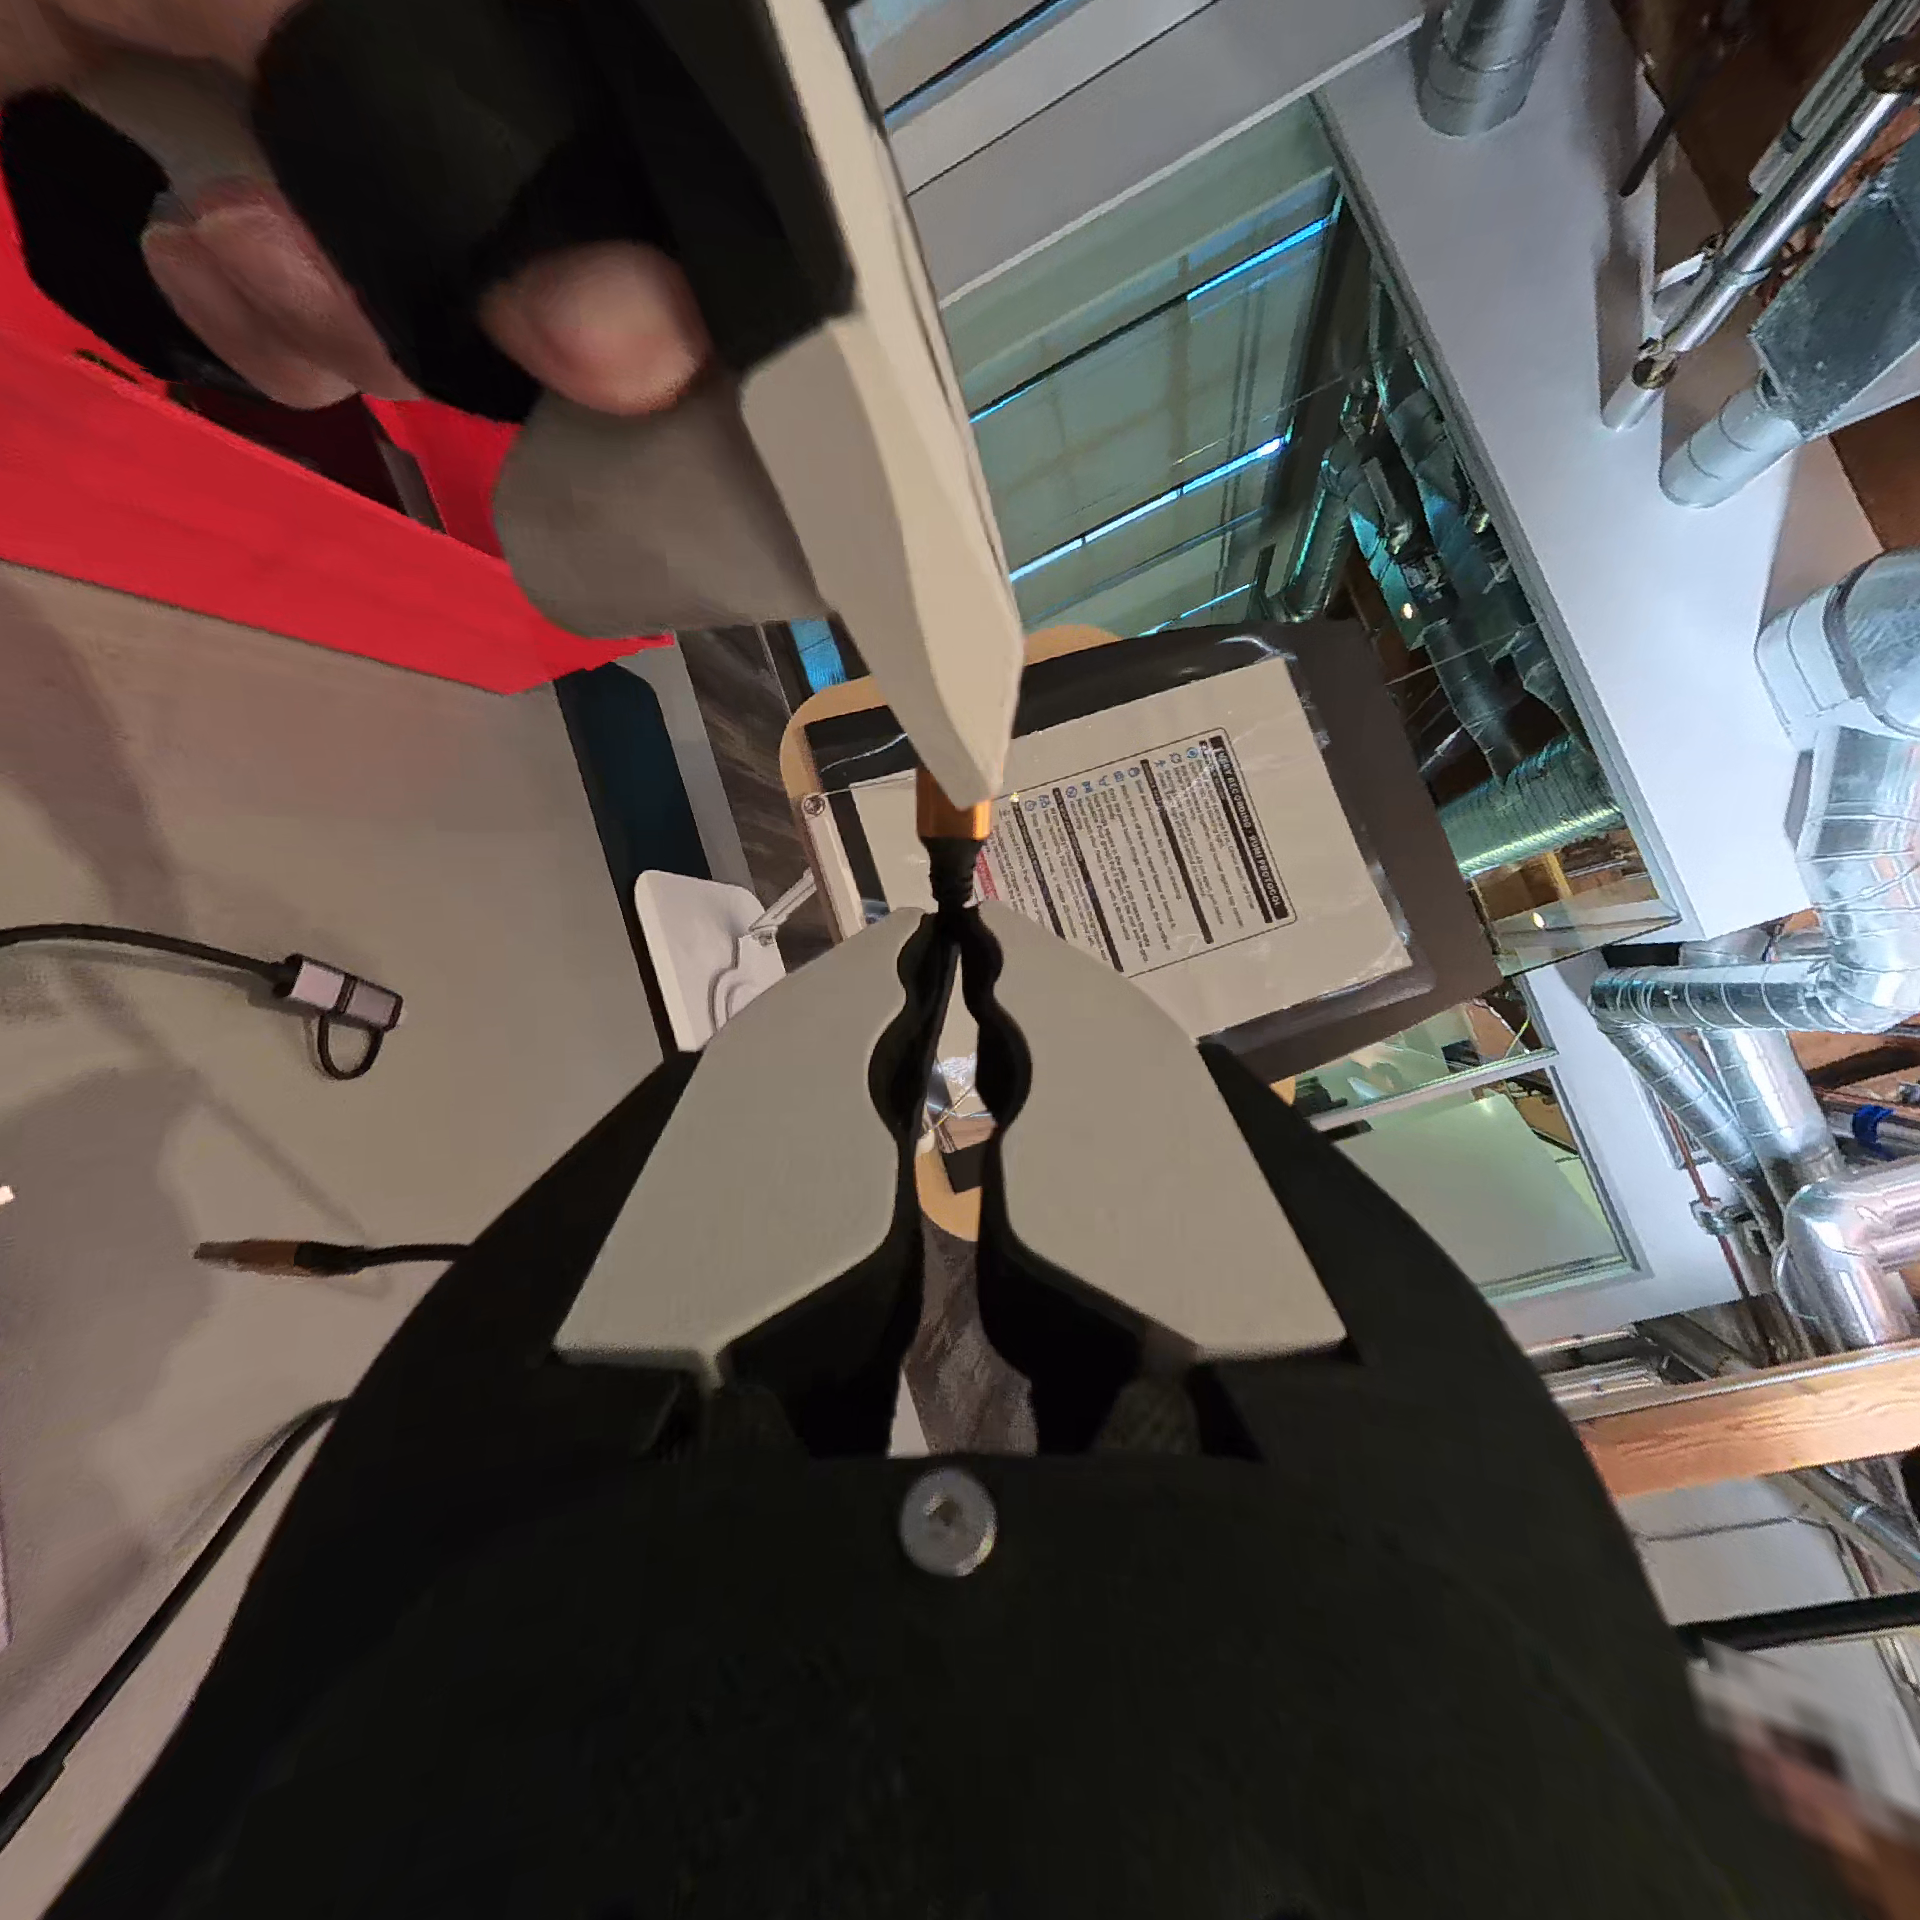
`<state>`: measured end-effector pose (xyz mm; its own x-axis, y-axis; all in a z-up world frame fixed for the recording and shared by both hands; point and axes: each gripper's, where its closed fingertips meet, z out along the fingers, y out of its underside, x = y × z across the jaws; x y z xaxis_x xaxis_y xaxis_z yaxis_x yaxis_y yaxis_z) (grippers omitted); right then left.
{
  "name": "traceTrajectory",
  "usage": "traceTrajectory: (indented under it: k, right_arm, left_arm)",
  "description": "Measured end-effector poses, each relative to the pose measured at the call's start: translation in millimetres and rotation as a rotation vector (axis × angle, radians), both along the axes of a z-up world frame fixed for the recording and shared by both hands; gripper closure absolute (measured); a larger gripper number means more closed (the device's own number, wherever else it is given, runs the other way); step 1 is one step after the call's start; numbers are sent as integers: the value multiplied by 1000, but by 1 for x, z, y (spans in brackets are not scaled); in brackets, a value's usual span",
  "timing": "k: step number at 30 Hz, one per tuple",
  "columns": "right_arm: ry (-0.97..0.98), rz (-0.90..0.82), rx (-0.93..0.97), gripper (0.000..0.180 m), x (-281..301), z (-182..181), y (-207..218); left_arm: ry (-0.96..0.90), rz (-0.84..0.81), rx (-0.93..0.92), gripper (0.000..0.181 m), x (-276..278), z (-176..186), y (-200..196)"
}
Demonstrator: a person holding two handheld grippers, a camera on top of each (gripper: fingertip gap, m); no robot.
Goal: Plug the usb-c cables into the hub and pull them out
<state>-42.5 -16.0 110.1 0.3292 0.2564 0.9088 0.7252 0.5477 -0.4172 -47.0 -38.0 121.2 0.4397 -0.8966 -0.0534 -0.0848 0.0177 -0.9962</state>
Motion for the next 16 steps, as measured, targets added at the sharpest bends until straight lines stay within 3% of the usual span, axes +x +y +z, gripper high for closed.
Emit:
traceTrajectory:
  k: [1, 4, 10, 13, 16]
  right_arm:
    - [-11, 0, 5, 175, -1, -2, 0]
    - [-32, -11, -5, 175, -3, -6, 2]
    - [25, 171, -155, 165, -5, 0, -25]
    - [227, 396, -290, 156, 12, 34, -58]
    - [534, 595, -205, 152, 48, 80, -69]
  left_arm:
    - [21, 6, 4, 160, 0, -4, 2]
    - [80, -17, 1, 175, 0, -13, 2]
    - [94, -118, -53, 175, -13, -6, -10]
    - [-22, -321, -102, 175, -21, 17, -43]
    - [-99, -521, -128, 175, -23, 37, -82]
